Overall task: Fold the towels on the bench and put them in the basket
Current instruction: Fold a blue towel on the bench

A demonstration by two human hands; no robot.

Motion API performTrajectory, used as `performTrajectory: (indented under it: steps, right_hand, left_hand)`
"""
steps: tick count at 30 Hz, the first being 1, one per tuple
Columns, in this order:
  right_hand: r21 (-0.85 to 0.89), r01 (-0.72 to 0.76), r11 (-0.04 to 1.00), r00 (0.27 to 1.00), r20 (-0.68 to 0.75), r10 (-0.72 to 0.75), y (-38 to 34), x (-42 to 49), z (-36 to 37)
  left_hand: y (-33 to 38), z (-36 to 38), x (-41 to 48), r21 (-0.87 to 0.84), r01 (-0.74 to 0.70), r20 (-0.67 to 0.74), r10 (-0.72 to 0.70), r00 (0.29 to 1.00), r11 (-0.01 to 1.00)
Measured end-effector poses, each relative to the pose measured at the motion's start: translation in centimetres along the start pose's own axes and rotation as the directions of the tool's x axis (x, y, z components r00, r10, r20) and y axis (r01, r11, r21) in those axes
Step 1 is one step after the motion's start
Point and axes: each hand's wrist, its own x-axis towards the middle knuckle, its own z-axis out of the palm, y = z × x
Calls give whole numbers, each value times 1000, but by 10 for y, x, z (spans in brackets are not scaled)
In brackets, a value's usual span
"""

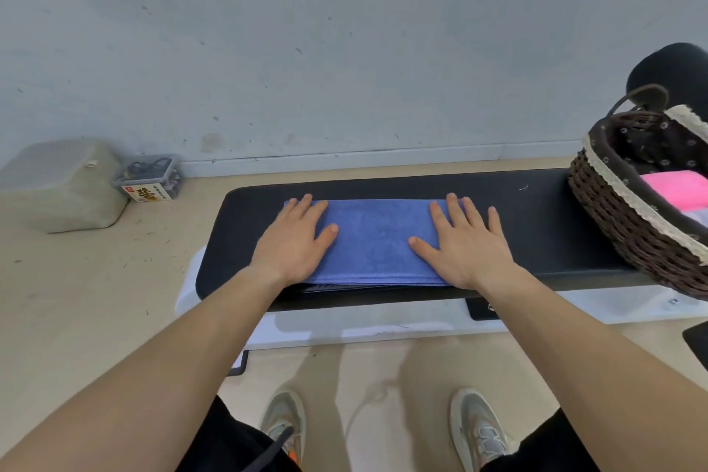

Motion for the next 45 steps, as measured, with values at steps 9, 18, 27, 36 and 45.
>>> performTrajectory:
  steps: [9,18,27,36,45]
  right_hand:
    - [173,395,902,919,-71,-389,-29,4,-18]
    - [268,369,890,928,-50,-370,-35,11,-18]
    - [320,395,861,919,-145,-367,-70,20,-7]
    - [384,358,851,924,-277,-264,-62,20,-24]
    - [416,177,892,978,-176,-112,36,-2,-16]
  left_hand:
    - [-29,-28,-2,-1,339,-61,-338,939,941]
    - [-19,-38,2,-249,286,43,-284,958,925]
    - [-24,-73,5,-792,177,-72,-377,923,584]
    - [44,-73,22,-747,-33,-251,-235,939,664]
    - [121,-30,39,-471,-50,-184,-42,982,881]
